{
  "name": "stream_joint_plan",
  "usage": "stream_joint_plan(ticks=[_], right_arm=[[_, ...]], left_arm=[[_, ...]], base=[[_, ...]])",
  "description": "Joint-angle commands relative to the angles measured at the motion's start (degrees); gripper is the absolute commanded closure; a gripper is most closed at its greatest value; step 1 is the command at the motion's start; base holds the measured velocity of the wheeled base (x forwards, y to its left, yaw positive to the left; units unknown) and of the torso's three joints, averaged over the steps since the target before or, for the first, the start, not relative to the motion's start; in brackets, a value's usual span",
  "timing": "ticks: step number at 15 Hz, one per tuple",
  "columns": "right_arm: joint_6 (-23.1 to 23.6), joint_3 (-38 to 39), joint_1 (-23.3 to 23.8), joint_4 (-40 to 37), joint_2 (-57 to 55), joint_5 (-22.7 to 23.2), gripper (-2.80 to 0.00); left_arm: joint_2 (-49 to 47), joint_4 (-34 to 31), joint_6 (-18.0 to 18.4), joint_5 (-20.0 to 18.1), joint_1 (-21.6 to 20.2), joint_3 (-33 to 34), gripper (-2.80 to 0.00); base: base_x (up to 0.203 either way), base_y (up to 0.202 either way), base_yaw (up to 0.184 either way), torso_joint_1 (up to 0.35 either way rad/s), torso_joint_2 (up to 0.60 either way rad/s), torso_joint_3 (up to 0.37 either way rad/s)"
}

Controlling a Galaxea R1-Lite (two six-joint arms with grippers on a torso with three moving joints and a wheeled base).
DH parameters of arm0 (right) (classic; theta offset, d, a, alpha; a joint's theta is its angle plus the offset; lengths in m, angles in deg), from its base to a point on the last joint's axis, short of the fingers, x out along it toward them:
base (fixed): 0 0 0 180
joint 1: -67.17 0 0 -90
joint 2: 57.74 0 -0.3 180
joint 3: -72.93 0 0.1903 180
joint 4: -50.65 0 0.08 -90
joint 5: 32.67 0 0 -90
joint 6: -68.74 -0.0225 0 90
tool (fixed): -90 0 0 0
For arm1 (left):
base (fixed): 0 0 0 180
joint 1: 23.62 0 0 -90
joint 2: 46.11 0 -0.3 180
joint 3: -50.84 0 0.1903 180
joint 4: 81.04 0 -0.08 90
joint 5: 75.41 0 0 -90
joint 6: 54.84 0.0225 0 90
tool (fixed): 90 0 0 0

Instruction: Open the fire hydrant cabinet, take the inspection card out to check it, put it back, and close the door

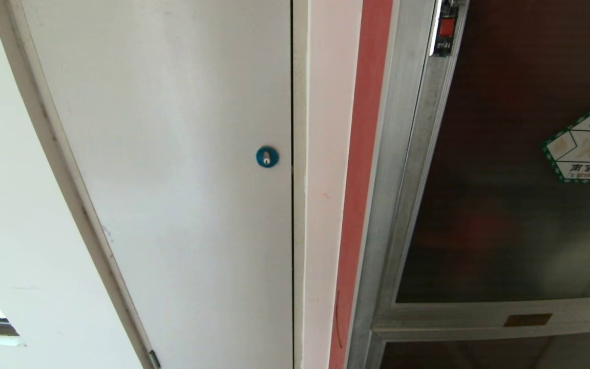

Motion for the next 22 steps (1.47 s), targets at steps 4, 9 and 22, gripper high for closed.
stream_joint_plan(ticks=[4,9,22], right_arm=[[0.04,-20.29,-1.01,-6.93,-13.01,0.04,0.00],[0.30,-21.01,-1.06,-6.46,-16.71,0.23,0.00],[0.04,-20.83,2.04,-4.31,-18.24,-0.76,0.00]], left_arm=[[-0.07,0.02,-0.02,0.00,0.00,0.00,0.00],[-0.07,0.02,-0.02,0.00,0.00,0.00,0.00],[-0.07,0.02,-0.02,0.00,0.00,0.00,0.00]], base=[[0.000,0.000,0.000,0.000,0.00,0.000],[0.000,0.000,0.000,0.000,0.00,0.000],[0.000,0.000,0.000,0.000,0.00,0.000]])
